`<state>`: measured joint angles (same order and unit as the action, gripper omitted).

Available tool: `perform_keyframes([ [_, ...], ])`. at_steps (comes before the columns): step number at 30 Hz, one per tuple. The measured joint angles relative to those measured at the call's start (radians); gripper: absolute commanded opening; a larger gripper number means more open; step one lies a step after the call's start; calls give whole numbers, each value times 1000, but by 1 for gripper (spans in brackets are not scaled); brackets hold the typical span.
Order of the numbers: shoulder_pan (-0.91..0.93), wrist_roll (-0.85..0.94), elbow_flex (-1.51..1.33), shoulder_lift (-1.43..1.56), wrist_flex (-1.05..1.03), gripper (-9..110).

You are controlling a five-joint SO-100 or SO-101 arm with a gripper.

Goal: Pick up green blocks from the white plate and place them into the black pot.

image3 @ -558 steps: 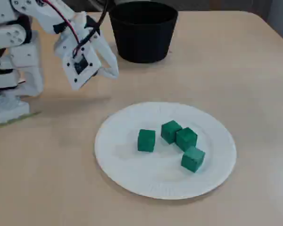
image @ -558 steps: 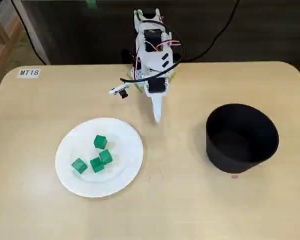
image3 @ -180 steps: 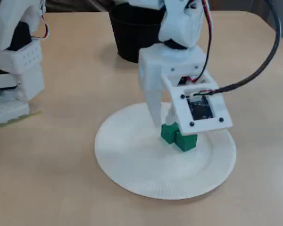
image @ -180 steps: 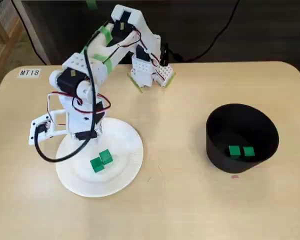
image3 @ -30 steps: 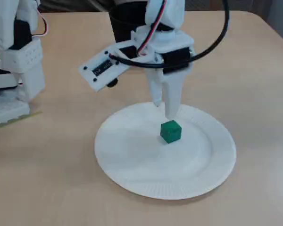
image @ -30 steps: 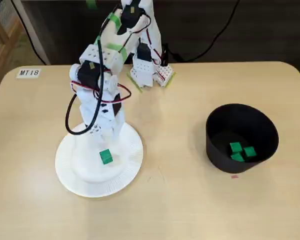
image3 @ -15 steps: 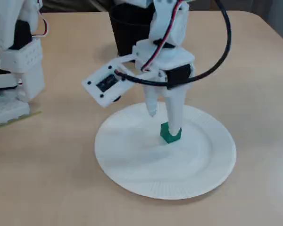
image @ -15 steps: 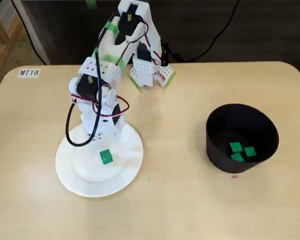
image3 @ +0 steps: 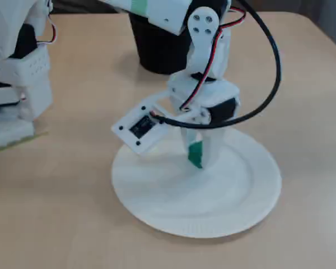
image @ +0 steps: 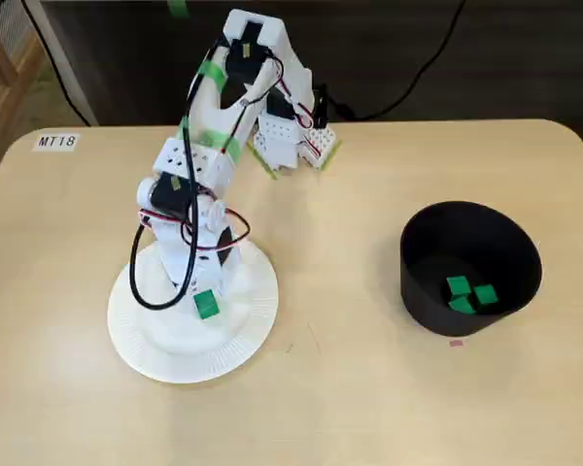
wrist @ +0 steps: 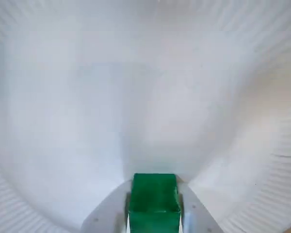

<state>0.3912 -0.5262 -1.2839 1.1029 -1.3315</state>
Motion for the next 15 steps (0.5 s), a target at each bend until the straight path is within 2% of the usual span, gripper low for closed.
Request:
perform_keyframes([
  [7,8,74,5,49,37,-2],
  [12,31,192,23,279,123,-2],
  [15,-18,290,23,453,156,-2],
])
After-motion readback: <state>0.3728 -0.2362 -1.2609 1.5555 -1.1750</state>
